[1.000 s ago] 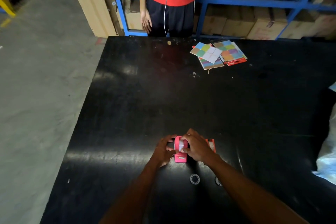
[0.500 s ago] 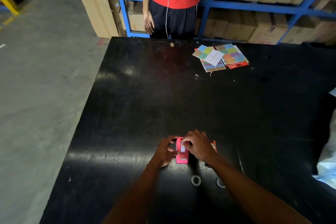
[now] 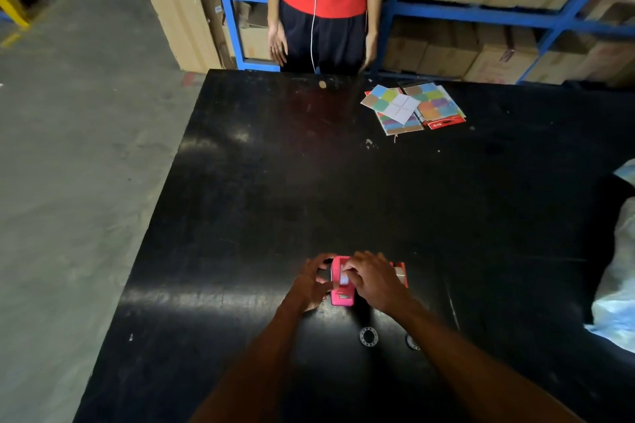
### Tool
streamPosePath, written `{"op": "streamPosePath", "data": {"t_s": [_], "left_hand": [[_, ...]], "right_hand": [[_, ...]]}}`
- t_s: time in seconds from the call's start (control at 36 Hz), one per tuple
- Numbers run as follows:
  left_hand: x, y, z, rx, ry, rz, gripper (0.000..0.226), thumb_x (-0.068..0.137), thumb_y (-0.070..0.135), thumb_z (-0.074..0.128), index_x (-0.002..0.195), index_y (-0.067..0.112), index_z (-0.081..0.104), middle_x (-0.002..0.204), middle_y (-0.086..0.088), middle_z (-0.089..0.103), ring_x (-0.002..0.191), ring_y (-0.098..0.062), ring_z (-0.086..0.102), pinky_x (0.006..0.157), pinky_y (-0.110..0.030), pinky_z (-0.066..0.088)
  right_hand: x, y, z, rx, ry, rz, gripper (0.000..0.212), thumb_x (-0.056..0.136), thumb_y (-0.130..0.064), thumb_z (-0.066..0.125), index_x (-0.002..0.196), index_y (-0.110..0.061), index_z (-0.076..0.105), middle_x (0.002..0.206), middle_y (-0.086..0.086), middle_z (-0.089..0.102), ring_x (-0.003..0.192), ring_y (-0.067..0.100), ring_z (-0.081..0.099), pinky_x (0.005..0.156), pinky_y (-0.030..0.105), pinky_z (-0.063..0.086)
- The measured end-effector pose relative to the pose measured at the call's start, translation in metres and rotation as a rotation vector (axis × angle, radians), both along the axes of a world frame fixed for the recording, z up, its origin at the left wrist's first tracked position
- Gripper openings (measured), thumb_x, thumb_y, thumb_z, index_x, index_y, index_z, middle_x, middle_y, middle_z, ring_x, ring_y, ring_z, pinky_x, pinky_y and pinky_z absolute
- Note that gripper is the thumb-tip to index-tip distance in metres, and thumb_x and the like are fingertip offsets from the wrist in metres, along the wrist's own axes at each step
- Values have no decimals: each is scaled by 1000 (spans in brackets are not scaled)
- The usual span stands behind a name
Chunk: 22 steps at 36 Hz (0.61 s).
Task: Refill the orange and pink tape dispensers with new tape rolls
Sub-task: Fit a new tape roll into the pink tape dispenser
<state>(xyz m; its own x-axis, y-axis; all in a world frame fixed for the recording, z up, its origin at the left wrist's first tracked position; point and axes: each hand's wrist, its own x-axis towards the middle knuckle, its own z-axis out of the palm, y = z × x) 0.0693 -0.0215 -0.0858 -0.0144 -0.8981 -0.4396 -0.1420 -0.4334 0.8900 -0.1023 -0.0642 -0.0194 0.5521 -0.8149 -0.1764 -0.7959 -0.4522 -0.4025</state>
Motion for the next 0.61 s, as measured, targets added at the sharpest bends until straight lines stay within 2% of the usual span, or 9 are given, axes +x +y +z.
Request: {"op": "streamPosePath", "data": {"t_s": [0.08, 0.17, 0.25, 0.36, 0.47, 0.61], "left_hand": [[0, 0, -2, -2, -30, 0, 63, 74, -3, 75, 127, 22, 53, 118, -13, 49, 76, -21, 63, 46, -19, 47], [0, 0, -4, -25, -64, -17, 61, 72, 2, 74, 124, 28, 55, 122, -20, 50, 84, -25, 62, 48, -16, 47], [-1, 2, 0, -44, -77, -26, 60, 72, 5, 75, 123, 31, 55, 123, -16, 51, 94, -27, 60, 53, -14, 47], [-2, 3, 5, -61, -68, -17, 62, 68, 10, 74, 116, 43, 54, 121, -14, 52, 92, -25, 59, 56, -19, 47], [-2, 5, 11, -55, -69, -33, 61, 76, -3, 73, 119, 35, 50, 121, -11, 51, 95, -26, 60, 56, -16, 49], [-3, 6, 15, -68, -114, -31, 63, 77, 3, 75, 119, 41, 48, 128, -14, 49, 104, -32, 61, 62, -22, 51]], "right_hand": [[-3, 11, 0, 11, -32, -1, 15, 93, -31, 53, 91, -25, 66, 101, -6, 64, 97, 13, 54, 84, 28, 30], [-6, 23, -3, 37, -74, -9, 15, 93, -32, 55, 88, -25, 68, 99, -8, 65, 94, 9, 53, 88, 30, 38], [-6, 34, -5, 57, -85, -8, 13, 92, -30, 57, 92, -25, 70, 102, -7, 66, 98, 10, 55, 92, 33, 42], [-8, 48, -6, 49, -77, -17, 14, 93, -27, 56, 98, -24, 69, 111, -7, 66, 104, 10, 54, 95, 33, 40], [-10, 58, -7, 58, -79, -34, 14, 93, -31, 53, 94, -27, 66, 109, -8, 65, 101, 10, 54, 93, 33, 43], [-13, 70, -12, 16, -79, -29, 22, 93, -37, 47, 92, -24, 64, 106, -7, 62, 100, 11, 53, 91, 30, 42]]}}
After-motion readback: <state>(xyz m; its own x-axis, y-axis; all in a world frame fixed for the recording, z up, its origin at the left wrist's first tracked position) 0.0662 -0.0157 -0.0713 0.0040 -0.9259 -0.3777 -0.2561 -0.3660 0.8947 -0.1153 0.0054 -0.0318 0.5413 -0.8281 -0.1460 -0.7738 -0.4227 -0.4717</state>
